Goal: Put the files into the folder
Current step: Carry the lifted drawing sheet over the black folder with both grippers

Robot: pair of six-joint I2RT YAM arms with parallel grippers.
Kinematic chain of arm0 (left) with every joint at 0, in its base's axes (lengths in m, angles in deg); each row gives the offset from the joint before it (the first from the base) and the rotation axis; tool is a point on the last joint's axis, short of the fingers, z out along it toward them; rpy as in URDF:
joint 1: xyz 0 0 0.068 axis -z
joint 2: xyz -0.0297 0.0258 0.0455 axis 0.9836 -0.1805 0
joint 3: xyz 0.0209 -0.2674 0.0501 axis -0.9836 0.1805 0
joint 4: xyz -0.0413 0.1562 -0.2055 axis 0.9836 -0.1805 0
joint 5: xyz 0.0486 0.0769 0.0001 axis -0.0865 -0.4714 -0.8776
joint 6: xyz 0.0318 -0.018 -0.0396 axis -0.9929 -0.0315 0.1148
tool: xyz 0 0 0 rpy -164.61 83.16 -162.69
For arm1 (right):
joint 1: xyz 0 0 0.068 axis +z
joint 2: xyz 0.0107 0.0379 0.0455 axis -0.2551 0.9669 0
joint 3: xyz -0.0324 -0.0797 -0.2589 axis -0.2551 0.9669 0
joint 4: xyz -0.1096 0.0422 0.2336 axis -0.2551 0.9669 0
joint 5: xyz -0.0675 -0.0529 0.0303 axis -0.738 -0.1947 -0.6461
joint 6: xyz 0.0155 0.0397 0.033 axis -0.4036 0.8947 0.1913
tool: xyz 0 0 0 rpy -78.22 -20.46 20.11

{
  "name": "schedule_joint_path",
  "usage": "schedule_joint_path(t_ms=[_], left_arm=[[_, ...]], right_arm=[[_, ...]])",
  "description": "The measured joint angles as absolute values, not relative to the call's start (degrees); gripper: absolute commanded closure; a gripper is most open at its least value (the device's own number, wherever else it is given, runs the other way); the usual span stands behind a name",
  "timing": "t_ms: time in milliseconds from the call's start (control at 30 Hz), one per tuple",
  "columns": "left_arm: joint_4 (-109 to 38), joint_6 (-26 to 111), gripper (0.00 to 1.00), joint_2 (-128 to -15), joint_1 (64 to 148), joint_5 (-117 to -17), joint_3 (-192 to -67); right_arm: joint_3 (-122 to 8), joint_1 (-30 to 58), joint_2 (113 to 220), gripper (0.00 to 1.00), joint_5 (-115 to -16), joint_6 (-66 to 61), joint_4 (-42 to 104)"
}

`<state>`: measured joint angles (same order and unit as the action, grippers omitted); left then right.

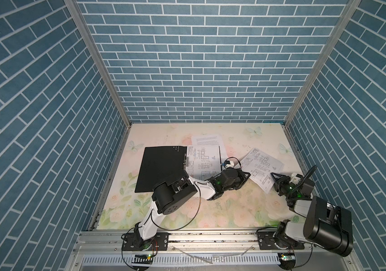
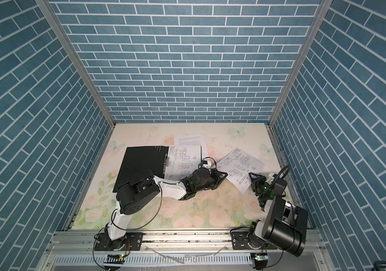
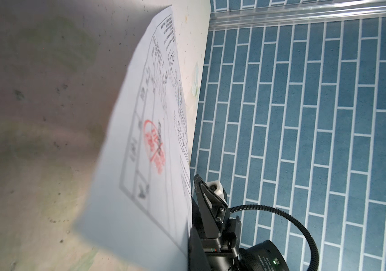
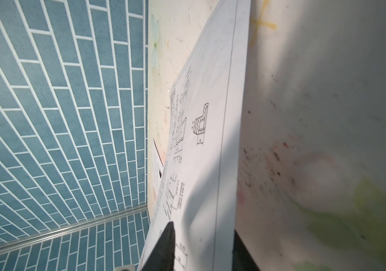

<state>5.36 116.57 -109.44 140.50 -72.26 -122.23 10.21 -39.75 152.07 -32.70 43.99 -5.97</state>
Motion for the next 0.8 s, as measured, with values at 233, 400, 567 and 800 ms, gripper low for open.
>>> schedule_joint_path(t_ms=[233,400,567,800], left_arm=[[5.7,116.5,0.92,-109.4,140.5,-72.4,-121.4],[5.7,116.4,0.90,-109.4,140.5,-72.3,-121.2],[5.7,115.8,0.77,-109.4,140.5,-72.0,-121.2],[3.3,113.3,0.15,-109.3,139.8,-70.1,-121.3]], right_arm=[[9.9,-39.8,144.8,0.76,-32.6,42.9,2.6],[7.9,-39.8,142.8,0.93,-32.7,40.9,9.9],[6.2,-39.8,142.8,1.00,-32.7,39.2,14.2],[1.4,-39.8,140.6,1.00,-33.3,35.6,24.2]])
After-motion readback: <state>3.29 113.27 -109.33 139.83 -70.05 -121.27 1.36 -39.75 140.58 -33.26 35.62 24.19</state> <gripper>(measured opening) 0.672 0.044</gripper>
